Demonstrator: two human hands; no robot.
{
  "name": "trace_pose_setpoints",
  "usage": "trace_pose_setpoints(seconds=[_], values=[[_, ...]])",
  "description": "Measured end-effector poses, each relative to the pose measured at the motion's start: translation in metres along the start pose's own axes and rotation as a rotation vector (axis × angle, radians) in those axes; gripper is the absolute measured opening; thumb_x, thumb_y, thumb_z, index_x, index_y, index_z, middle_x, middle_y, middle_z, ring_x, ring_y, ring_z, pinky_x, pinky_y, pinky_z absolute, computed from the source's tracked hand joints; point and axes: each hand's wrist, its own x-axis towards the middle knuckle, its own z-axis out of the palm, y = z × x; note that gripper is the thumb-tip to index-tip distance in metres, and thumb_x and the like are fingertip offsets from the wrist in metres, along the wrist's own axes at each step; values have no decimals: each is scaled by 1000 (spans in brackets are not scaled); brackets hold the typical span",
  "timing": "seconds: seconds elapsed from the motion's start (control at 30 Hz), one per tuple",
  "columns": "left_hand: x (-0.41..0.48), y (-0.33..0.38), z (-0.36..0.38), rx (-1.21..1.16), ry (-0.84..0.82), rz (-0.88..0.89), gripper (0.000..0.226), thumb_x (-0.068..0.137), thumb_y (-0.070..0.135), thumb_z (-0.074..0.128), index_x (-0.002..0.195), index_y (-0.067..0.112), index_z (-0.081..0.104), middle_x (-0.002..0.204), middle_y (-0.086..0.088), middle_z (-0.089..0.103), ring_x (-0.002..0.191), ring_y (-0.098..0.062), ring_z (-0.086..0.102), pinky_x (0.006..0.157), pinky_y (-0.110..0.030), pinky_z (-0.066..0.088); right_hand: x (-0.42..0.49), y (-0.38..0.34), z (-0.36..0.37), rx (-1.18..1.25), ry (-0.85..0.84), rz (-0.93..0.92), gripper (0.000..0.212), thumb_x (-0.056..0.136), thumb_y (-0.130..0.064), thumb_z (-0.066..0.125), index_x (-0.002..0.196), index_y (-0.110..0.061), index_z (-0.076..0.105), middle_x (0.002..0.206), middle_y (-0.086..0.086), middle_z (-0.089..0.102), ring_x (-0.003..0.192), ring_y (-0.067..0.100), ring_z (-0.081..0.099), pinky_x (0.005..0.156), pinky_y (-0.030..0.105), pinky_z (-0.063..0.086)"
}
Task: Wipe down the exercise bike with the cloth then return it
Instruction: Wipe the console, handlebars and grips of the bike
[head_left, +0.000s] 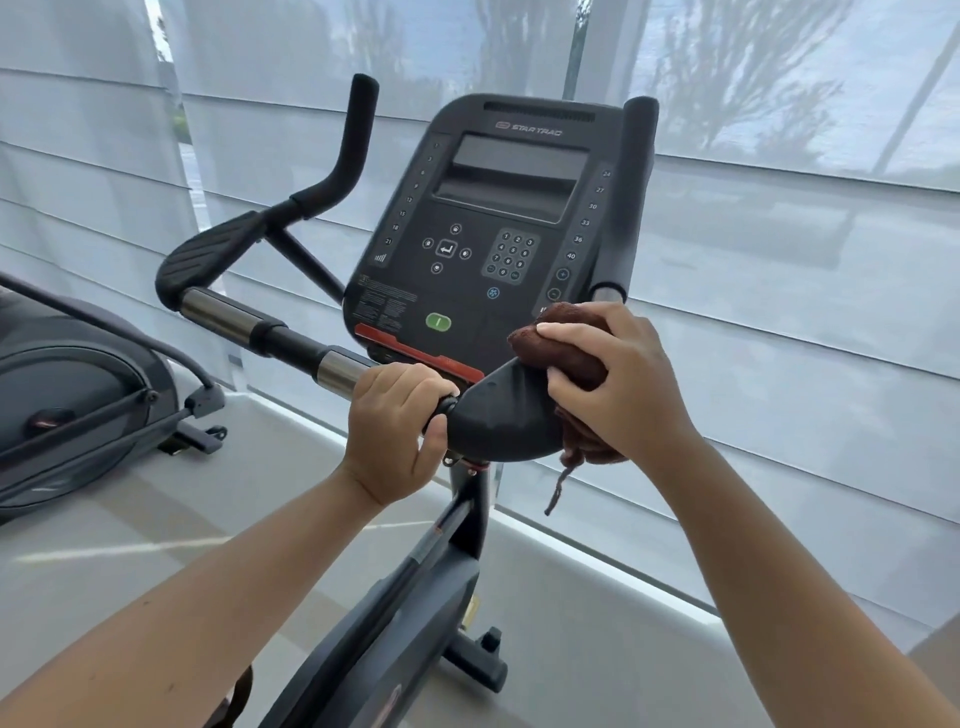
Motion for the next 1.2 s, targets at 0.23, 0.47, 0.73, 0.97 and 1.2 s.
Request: trace_pose_setpoints(seconds=[0.23,0.47,0.73,0.97,1.2], values=[[1,-1,-5,-46,-22,34,38,84,24,33,77,4,65,74,-10,65,71,-27,58,73,-31,38,-26,-33,24,-87,277,156,34,72,-16,67,106,-23,69,115,7,59,99,32,51,85,24,37],[0,-6,-13,-91,-139,65,37,86,26,34,84,4,64,81,-10,66,78,-27,59,78,-33,35,-39,-74,61,-144,601,398,33,74,-20,64,106,-21,69,116,11,60,100,32,54,88,16,29],[-2,-11,-15,-158,-182,72,35,83,27,40,89,3,65,87,-10,68,86,-29,61,83,-34,36,-42,-92,75,-285,566,356,28,71,-22,67,99,-22,71,111,9,62,96,32,54,78,42,51],[-1,-18,-19,-218,-209,109,33,83,22,39,93,3,64,90,-10,68,87,-28,61,86,-34,35,-39,-75,49,-387,371,96,23,71,-21,68,94,-17,73,100,11,65,85,34,56,71,41,52],[1,-18,-30,-241,-305,91,35,86,22,34,96,3,63,93,-10,67,90,-29,59,87,-33,33,-38,-75,43,-326,309,135,24,73,-18,67,97,-17,72,102,12,62,89,34,53,75,41,50]])
